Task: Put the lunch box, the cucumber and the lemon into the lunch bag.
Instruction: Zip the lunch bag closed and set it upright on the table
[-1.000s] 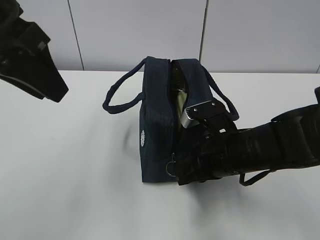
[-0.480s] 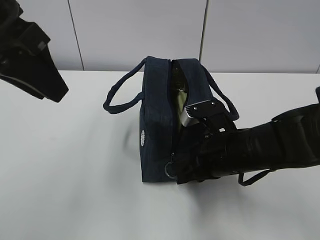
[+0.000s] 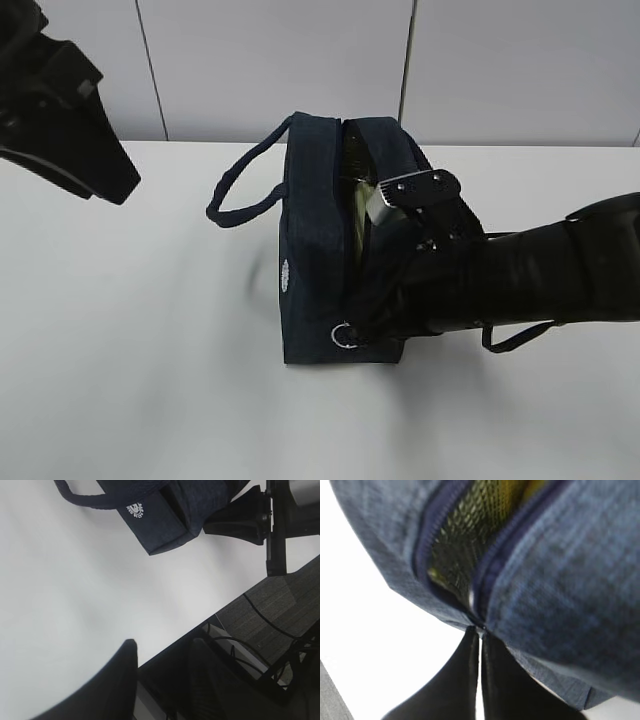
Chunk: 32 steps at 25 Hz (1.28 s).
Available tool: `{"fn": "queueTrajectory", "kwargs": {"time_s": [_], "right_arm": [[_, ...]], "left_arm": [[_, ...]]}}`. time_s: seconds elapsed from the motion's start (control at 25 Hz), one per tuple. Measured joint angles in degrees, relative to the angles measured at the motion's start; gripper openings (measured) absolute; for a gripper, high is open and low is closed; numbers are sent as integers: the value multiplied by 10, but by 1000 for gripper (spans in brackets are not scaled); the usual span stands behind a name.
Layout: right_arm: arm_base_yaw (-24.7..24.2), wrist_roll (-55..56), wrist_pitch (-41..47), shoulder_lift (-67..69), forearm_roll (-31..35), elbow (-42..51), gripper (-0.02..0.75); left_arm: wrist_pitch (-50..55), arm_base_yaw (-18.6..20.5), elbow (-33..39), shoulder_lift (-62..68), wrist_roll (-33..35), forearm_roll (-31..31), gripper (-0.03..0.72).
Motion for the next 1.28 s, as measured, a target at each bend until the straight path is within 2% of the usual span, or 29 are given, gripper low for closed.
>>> {"fn": "queueTrajectory", "kwargs": {"time_s": [0.24,0.36,0.44,0.64,0.72,1.28], "right_arm": [[0,0,-40,-5,-9,0,0],[0,0,-43,-5,-45,0,8],[0,0,-43,-5,-63,2,64],[0,0,-44,-5,-120,11,375],[0,0,-44,-5,-143,11,424],[0,-40,-44,24,-158,11,447]], "left_arm": [[0,0,0,0,0,-10,237],[0,0,0,0,0,-12,237],[0,0,0,0,0,-13,237],[0,0,0,0,0,-14,237],[0,0,0,0,0,-14,237],[0,0,0,0,0,-14,237]]}}
